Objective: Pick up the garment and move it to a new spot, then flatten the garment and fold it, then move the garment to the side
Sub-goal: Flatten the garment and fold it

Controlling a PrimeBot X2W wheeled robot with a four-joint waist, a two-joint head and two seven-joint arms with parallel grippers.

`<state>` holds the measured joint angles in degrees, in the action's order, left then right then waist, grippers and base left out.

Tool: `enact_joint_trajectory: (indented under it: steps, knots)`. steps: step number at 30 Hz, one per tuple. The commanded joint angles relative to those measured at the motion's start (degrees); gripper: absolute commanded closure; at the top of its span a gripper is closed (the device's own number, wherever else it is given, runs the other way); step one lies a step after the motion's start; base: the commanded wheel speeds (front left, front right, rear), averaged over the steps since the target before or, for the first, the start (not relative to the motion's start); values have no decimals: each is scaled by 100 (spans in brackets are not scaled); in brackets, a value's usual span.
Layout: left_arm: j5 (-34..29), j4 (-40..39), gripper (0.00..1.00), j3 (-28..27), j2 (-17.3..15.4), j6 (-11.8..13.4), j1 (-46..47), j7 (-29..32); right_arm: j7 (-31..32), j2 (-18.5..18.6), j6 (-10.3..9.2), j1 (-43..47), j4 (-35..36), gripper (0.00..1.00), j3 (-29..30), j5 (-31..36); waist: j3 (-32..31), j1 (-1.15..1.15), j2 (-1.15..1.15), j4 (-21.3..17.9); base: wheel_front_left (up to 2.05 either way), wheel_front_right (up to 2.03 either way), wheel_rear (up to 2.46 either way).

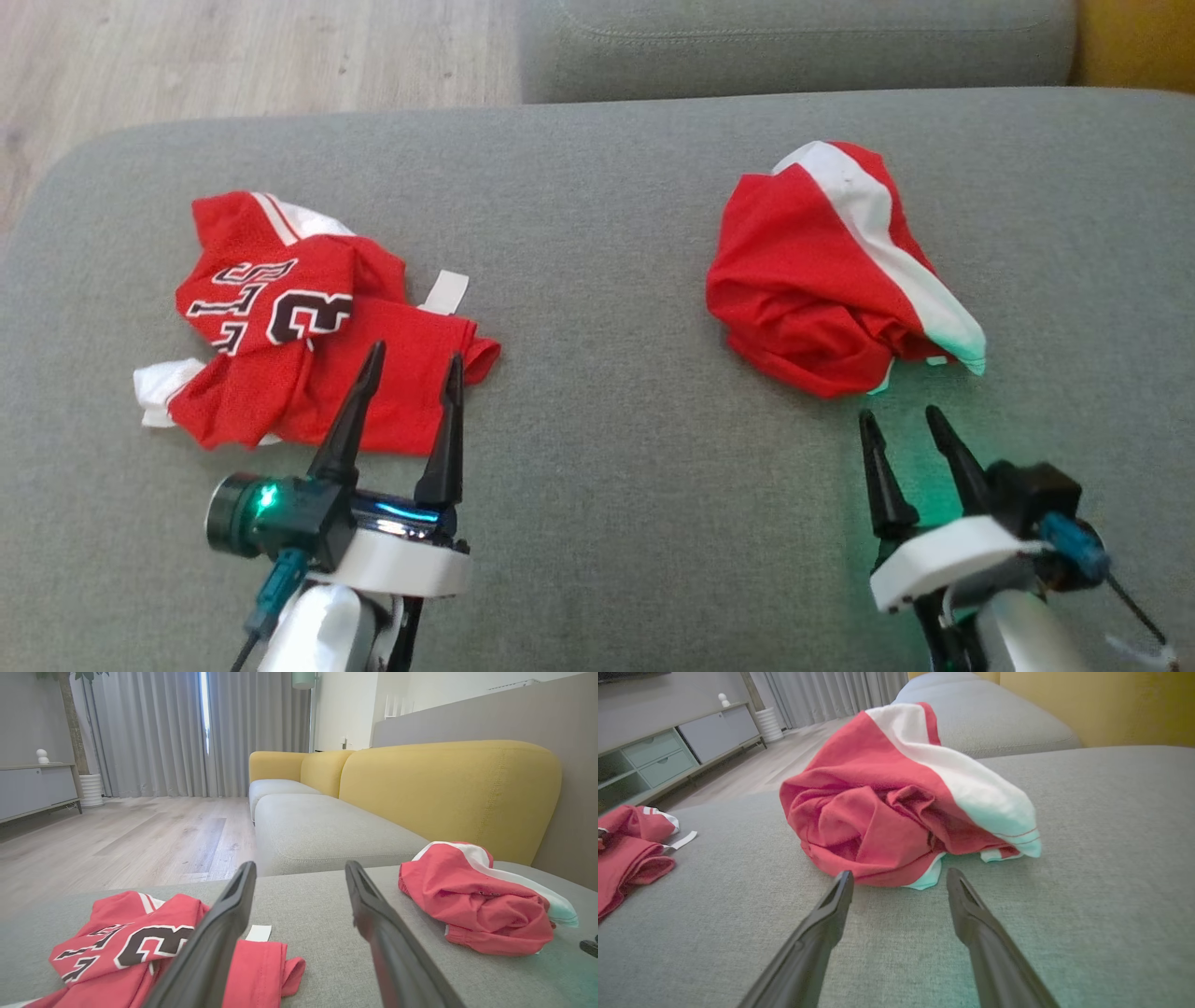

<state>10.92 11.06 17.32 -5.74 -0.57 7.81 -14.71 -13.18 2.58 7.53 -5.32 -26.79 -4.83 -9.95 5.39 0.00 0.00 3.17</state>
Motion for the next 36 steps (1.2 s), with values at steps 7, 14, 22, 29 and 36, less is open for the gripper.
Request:
enact_joint_trajectory:
  steps: [7,14,22,29,36]
  knots:
    - [-121,-69,0,-243,113,-105,300,-29,155,30,-4,-826,-638,0,32,321,197,0,0,193,0,0,0]
    - [-165,-21,0,-250,187,-177,404,-29,261,30,-4,-1327,-1290,0,299,752,371,0,0,355,0,0,0]
    - [-188,47,0,-274,239,-203,488,-29,192,30,-4,-1774,-1794,100,360,1160,445,0,0,435,0,0,0]
    - [-155,105,0,-375,261,-194,433,-29,-125,30,-4,-1920,-1367,100,28,973,199,0,0,363,0,0,0]
    - [-93,136,0,-423,274,-196,303,-29,-97,30,-4,-2437,-540,100,-594,541,-125,0,0,318,0,0,0]
